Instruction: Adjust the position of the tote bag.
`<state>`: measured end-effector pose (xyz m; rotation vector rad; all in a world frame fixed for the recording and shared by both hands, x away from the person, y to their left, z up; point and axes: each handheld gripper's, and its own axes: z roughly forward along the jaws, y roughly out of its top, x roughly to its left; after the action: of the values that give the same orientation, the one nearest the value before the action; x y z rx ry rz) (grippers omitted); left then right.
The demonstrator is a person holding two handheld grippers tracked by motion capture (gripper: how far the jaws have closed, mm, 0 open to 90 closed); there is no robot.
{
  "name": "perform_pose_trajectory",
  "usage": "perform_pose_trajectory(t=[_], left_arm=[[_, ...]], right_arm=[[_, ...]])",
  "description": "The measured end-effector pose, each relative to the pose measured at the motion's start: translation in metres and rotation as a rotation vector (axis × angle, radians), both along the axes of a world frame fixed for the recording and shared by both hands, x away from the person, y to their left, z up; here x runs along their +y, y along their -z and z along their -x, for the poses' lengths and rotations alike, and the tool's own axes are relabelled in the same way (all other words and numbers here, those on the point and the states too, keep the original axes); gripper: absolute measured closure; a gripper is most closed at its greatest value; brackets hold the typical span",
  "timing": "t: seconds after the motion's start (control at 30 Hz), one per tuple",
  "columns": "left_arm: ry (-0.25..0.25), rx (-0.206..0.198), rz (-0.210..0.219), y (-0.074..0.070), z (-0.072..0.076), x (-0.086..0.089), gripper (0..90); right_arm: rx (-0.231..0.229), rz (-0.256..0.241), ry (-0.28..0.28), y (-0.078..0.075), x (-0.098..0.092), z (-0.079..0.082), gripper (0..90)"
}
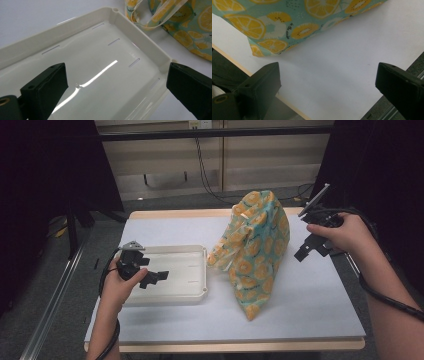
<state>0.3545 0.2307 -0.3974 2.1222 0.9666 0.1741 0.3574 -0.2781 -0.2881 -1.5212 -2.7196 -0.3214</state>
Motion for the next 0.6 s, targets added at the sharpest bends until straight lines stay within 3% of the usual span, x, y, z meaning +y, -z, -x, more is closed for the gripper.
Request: perform_pose_trajectory(t=[0.43,0.6], left_arm=[[0.002,0.006,-0.006,0.001,-0.001,0.001,3.3],[-0.005,0.007,0.002,0.003,-0.001,-0.001,3.3]], right_arm=[[0.006,0.030,0.040,-0.027,0.011,-0.016,5.6],[0.010,0.016,0.044,-0.038,0.018,-0.021,5.6]])
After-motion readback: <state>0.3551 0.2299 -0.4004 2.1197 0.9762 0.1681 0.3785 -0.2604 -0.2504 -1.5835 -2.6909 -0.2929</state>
